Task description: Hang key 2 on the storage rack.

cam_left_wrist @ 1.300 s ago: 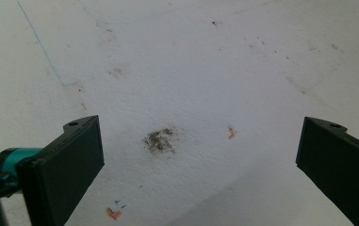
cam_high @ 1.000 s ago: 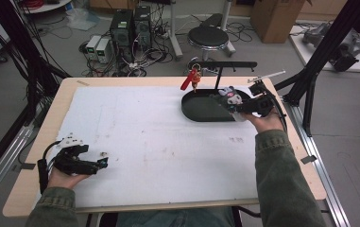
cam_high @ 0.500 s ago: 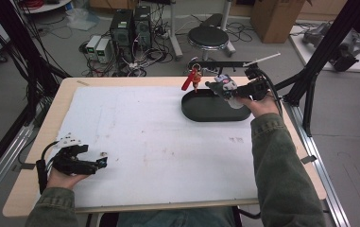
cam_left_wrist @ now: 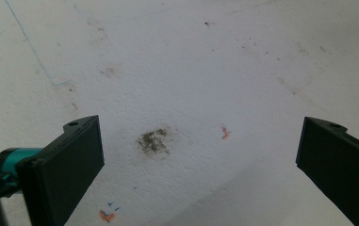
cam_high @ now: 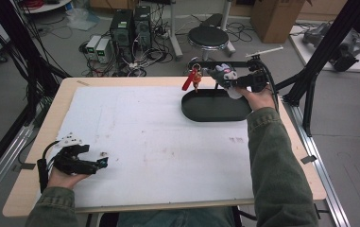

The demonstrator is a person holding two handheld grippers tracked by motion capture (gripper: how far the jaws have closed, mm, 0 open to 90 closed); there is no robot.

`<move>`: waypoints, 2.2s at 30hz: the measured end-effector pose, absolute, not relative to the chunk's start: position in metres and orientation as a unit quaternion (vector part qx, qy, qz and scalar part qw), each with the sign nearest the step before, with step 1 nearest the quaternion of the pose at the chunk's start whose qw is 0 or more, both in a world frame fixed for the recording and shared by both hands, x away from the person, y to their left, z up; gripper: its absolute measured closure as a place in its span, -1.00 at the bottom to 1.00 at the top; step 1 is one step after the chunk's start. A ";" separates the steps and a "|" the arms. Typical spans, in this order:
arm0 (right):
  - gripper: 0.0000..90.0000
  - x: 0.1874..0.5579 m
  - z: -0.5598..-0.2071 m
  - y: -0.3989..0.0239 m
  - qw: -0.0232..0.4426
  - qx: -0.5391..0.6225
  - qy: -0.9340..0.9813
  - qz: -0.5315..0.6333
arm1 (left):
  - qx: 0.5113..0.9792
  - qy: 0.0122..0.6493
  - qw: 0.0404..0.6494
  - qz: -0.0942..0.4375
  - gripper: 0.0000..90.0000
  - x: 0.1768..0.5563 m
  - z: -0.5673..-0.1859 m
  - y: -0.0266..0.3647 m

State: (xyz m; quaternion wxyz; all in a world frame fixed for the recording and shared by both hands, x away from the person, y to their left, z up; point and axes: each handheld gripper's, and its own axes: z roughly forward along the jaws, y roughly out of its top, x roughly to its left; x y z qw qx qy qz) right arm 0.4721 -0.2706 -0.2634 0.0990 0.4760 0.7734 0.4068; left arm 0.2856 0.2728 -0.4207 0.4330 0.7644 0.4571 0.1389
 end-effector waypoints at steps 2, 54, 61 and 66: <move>0.07 0.474 -0.262 -0.271 0.115 0.471 0.776 0.403 | 0.765 0.457 0.432 0.138 -0.96 0.286 -0.421 0.273; -0.98 0.484 -0.264 -0.227 0.140 0.447 0.794 0.387 | 0.768 0.453 0.433 0.136 -0.96 0.288 -0.420 0.273; -0.98 0.465 -0.293 -0.237 0.137 0.450 0.785 0.403 | 0.765 0.452 0.436 0.139 -0.96 0.287 -0.418 0.275; -0.98 0.455 -0.306 -0.245 0.129 0.448 0.783 0.412 | 0.763 0.456 0.436 0.140 -0.96 0.287 -0.418 0.276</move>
